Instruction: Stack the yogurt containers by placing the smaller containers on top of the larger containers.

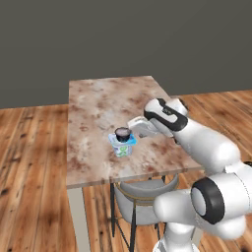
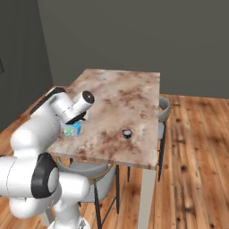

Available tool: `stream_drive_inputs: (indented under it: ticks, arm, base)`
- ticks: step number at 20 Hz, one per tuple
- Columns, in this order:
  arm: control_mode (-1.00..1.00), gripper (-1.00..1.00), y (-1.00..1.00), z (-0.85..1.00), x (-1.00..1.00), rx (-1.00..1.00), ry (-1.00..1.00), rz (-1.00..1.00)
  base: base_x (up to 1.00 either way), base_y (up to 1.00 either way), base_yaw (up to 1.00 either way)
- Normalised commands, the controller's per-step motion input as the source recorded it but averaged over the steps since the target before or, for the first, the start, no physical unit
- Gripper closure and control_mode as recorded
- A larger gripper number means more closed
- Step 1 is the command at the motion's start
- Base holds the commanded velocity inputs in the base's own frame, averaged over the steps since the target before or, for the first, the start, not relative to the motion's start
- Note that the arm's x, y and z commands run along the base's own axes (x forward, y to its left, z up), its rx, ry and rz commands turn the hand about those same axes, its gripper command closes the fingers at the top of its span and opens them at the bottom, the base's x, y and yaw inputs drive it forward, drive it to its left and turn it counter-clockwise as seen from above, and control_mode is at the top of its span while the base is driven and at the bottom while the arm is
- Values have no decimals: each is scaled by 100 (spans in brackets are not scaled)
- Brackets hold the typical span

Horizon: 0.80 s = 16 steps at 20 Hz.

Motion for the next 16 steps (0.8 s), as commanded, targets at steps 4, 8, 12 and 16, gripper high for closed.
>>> stream_drive_inputs:
  ticks: [4,8,12,16]
  arm:
    - [-100,-100,-49,-4,-57,9,-8,-7]
    - [-100,-100,-78,5,-32,17,-4,-18]
    - [-100,-100,-81,22,-20,16,2,-36]
    - [-100,-100,-53,13,-6,11,11,-45]
  base:
    - [0,0,0]
    - [0,0,0]
    - [0,0,0]
    - [0,0,0]
